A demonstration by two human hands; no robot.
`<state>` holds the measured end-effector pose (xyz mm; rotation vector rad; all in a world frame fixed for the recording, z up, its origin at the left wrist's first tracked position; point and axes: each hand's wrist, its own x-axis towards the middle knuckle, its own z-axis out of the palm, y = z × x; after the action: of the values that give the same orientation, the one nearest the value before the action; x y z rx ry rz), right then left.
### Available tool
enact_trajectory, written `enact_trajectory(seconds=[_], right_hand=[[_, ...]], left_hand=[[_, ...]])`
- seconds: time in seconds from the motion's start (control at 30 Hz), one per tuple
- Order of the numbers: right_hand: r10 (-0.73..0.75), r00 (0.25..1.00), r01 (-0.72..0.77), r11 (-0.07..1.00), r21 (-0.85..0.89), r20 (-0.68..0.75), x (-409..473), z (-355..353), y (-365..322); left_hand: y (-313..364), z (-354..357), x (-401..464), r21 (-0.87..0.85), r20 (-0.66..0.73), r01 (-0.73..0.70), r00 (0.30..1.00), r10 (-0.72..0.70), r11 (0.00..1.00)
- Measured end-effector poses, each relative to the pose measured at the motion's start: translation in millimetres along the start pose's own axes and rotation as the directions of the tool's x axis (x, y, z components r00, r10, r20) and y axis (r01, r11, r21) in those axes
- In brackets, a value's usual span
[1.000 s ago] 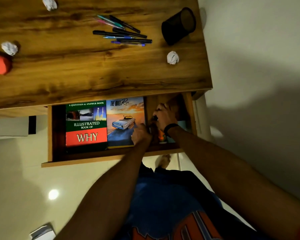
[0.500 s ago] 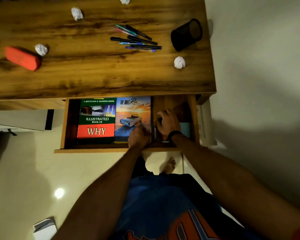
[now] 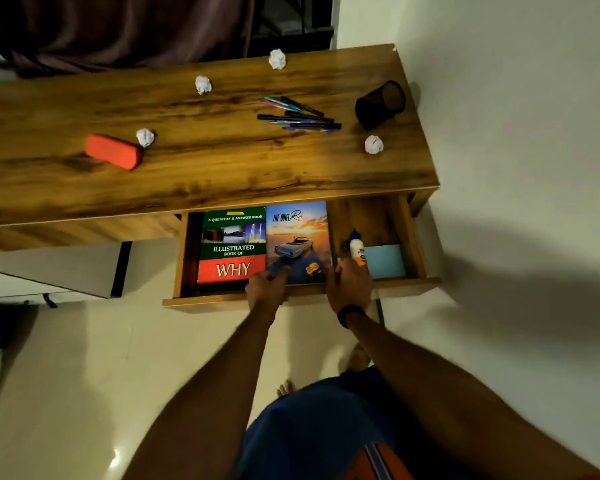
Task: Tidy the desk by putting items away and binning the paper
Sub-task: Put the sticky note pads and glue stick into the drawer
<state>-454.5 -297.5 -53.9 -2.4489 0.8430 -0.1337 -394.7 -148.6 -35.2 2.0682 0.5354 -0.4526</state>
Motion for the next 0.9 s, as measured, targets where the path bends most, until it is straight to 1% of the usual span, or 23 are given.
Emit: enact_trajectory(seconds=[0.07,0.13,0.17,0.2,0.23,0.27,0.3,0.33,0.37,0.4,0.43,0.47,0.53,0.6,0.63,0.7,0.8,0.9], right_hand=[[0.094,0.996,-0.094,0.995,-0.011,-0.001,-19.7,2.3,-11.2],[0.242,0.97,-0.243,0.969,0.04,0.01,-38.2,0.0,-28.2],[0.346,0.937,-0.349,0.932,0.098,0.047,-45.4,2.1,-34.0],[0.465,0.878,-0.478,0.857,0.192,0.109,-49.8,6.0,-38.2],[0.58,0.788,-0.615,0.724,0.311,0.207,-53.0,8.8,-42.6],[0.655,0.698,-0.703,0.551,0.45,0.29,-55.2,14.7,-46.2],[0.698,0.625,-0.732,0.367,0.574,0.35,-57.4,18.2,-48.9],[0.702,0.587,-0.716,0.219,0.663,0.403,-58.2,21.1,-51.4],[0.668,0.59,-0.686,0.117,0.718,0.455,-54.9,24.2,-50.6],[0.634,0.607,-0.648,0.045,0.76,0.48,-50.0,24.9,-52.2],[0.6,0.613,-0.628,-0.023,0.778,0.513,-44.1,25.5,-53.6],[0.574,0.614,-0.622,-0.072,0.78,0.542,-36.9,24.3,-55.4],[0.553,0.613,-0.644,-0.065,0.762,0.565,-19.8,38.9,-42.4],[0.511,0.623,-0.651,-0.082,0.755,0.592,-3.2,45.4,-33.1],[0.499,0.63,-0.646,-0.09,0.758,0.596,0.8,37.7,-39.9],[0.441,0.642,-0.65,-0.12,0.75,0.627,10.3,17.5,-58.2],[0.401,0.64,-0.645,-0.183,0.742,0.655,32.3,-0.7,-75.7],[0.377,0.656,-0.653,-0.152,0.742,0.654,58.6,-4.3,-80.2]], left_hand=[[-24.3,-10.8,2.4,-0.068,0.018,0.129,0.992,-0.128,0.989],[-49.0,-21.4,4.3,-0.077,0.064,0.224,0.973,-0.22,0.971],[-56.7,-25.3,2.7,-0.069,0.112,0.259,0.962,-0.25,0.963],[-60.1,-27.5,0.3,-0.08,0.166,0.292,0.947,-0.276,0.953],[-59.5,-31.2,-3.8,-0.13,0.223,0.336,0.927,-0.303,0.933],[-56.1,-34.3,-6.6,-0.228,0.29,0.381,0.905,-0.311,0.896],[-51.5,-37.1,-8.8,-0.356,0.375,0.434,0.877,-0.299,0.827],[-48.0,-39.0,-8.4,-0.479,0.458,0.486,0.849,-0.264,0.731],[-43.3,-41.7,-9.3,-0.571,0.517,0.536,0.823,-0.234,0.622],[-41.5,-43.3,-7.2,-0.631,0.56,0.579,0.801,-0.214,0.516],[-39.5,-45.6,-5.8,-0.662,0.586,0.613,0.782,-0.212,0.431],[-38.0,-46.9,-2.9,-0.676,0.609,0.638,0.765,-0.208,0.368],[-34.0,-50.0,1.0,-0.672,0.638,0.667,0.742,-0.206,0.32],[-25.6,-48.7,6.6,-0.675,0.642,0.67,0.74,-0.202,0.308],[-19.2,-47.1,9.7,-0.679,0.637,0.664,0.745,-0.199,0.311],[-2.4,-45.0,15.9,-0.696,0.621,0.644,0.762,-0.184,0.317],[25.8,-41.1,29.4,-0.732,0.581,0.592,0.801,-0.144,0.337],[48.3,-36.6,47.0,-0.769,0.526,0.528,0.843,-0.112,0.359]])
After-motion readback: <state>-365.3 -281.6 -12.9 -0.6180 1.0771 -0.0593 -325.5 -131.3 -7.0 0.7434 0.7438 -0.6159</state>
